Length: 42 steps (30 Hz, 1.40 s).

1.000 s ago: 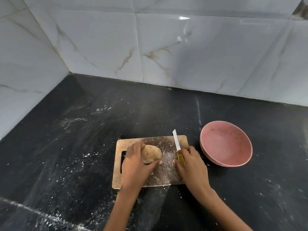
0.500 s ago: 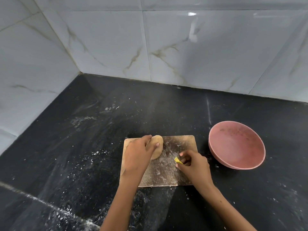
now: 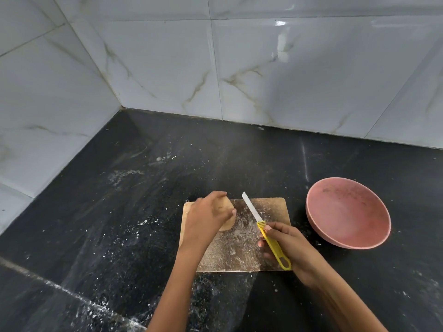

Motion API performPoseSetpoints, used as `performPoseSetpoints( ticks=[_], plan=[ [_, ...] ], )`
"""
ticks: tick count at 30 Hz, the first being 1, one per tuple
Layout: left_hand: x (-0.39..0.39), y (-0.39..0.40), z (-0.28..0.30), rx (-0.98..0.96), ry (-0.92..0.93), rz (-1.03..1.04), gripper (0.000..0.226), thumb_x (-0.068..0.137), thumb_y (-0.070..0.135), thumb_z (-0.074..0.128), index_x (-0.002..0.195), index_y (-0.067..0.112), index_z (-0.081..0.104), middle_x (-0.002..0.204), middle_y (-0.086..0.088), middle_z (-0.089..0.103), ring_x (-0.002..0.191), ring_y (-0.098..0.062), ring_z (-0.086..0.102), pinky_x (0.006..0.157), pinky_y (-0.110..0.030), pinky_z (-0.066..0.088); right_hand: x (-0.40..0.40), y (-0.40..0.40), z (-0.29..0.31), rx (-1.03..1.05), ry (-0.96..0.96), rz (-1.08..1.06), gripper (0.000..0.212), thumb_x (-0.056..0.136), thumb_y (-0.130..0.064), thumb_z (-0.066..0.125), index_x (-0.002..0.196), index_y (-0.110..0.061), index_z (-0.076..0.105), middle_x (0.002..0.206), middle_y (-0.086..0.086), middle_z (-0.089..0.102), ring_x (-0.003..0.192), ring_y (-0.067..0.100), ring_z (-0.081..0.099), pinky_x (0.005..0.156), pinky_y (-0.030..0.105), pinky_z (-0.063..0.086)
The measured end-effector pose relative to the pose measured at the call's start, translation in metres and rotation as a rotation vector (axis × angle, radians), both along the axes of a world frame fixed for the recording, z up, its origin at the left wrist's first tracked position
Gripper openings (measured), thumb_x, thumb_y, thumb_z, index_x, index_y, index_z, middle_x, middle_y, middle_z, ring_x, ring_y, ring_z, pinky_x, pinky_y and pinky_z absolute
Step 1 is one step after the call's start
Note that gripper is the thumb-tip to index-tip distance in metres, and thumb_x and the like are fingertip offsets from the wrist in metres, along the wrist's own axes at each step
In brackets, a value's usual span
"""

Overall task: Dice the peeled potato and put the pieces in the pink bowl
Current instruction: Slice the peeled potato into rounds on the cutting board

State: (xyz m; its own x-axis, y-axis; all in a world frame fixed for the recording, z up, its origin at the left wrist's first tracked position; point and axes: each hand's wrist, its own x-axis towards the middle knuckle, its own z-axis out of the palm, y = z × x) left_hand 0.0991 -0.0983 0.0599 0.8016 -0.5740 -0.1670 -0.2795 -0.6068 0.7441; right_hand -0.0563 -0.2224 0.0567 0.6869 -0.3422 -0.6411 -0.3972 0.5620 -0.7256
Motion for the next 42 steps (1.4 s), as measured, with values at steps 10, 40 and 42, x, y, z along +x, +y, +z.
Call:
performPoseSetpoints(
  ticks=[10,40,42],
  plan=[
    [-0.013,0.013,-0.011,-0.302,0.288,0.254,0.038,0.073,0.024,0.082,0.103,0.042,0.068,0.104,0.006,0.064,0.093,-0.014,0.065,0.070,-0.044,0.060,0.001,0.011,0.000,-0.294,-0.104,0.140,0.018,0.093,-0.022,0.059,0.111,-0.016,0.058,0.054,-0.009,0.050,0.043,0.004,0.040,0.040,0.019,0.033],
    [-0.038,0.026,-0.008,-0.615,0.595,0.384,0.057,0.069,0.000,0.081,0.122,0.014,0.065,0.098,0.002,0.074,0.095,-0.013,0.070,0.064,-0.028,0.059,0.010,0.041,-0.004,-0.975,-0.026,0.456,0.012,0.103,-0.028,0.032,0.095,-0.025,0.039,0.071,0.001,0.057,0.059,0.014,0.050,0.054,0.030,0.035],
    [-0.038,0.025,-0.007,-0.613,0.592,0.387,0.056,0.070,0.000,0.080,0.122,0.013,0.065,0.096,0.003,0.075,0.093,-0.013,0.071,0.063,-0.028,0.058,0.011,0.043,-0.005,-0.963,-0.011,0.440,0.014,0.103,-0.029,0.031,0.096,-0.023,0.041,0.072,0.001,0.057,0.060,0.015,0.050,0.055,0.033,0.038]
  ],
)
